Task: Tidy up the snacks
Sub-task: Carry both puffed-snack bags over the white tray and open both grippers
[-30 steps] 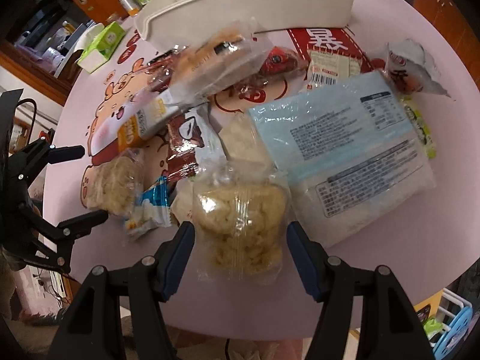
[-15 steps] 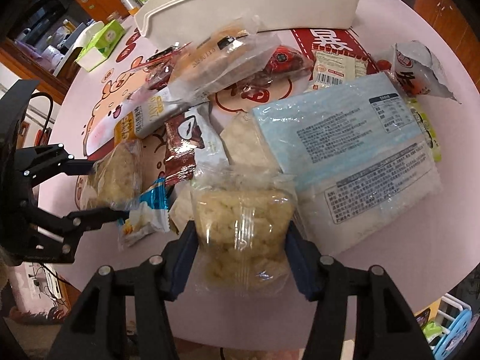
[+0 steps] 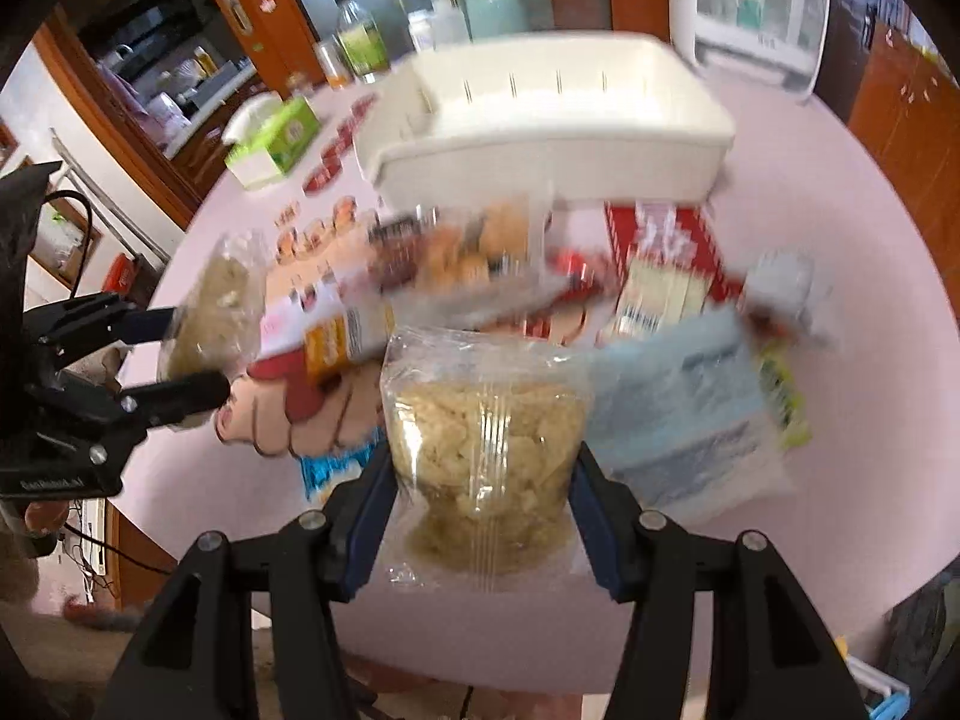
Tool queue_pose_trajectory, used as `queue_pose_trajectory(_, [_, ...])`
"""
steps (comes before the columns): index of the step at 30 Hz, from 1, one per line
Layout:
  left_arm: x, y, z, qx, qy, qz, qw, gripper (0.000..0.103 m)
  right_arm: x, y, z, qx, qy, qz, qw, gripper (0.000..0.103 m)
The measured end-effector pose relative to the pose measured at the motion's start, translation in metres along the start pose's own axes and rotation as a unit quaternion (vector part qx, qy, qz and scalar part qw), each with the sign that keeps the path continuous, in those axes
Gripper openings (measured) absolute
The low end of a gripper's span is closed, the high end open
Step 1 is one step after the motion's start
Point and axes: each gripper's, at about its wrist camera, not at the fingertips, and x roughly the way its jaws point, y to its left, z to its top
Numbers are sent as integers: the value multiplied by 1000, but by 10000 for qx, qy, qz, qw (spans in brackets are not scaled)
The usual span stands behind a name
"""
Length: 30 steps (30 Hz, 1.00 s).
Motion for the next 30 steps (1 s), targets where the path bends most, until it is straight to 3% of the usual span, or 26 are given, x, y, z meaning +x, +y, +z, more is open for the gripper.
queue_pose_trajectory(4, [-25, 0, 49, -304, -628, 286, 9972, 59, -32, -6, 37, -247, -460, -64, 9986, 57])
queue_pose_trajectory(12, [-41, -3, 149, -664, -1460, 943, 9825, 60, -59, -36, 156, -422, -1291, -470, 9896, 57])
queue_pose_trajectory(18, [-11, 18, 214, -1097, -1578, 1071, 9755, 60, -22, -57, 222, -352, -1209, -469, 9909, 57])
queue_pose_trajectory(22, [22, 35, 232, -1339, -1401, 1228, 9733, 61, 11, -66, 245, -392, -1041, -418, 9929, 57])
queue_pose_trajectory(23, [29, 39, 236, -1395, -1354, 1269, 9727, 64, 19, -67, 250, -392, -992, -403, 9935, 57])
queue_pose_trajectory(26, [47, 48, 241, -1471, -1230, 1164, 9745, 95, 39, -72, 261, -303, -744, -334, 9962, 61])
queue_pose_trajectory(27, [50, 51, 241, -1529, -1239, 1128, 9739, 99, 42, -72, 262, -293, -758, -415, 9958, 66])
queue_pose_trajectory(29, [54, 55, 242, -1687, -1189, 1006, 9733, 99, 40, -71, 260, -370, -932, -485, 9938, 90])
queue_pose_trajectory(30, [54, 56, 241, -1740, -1154, 942, 9734, 100, 37, -71, 258, -404, -1006, -488, 9929, 91])
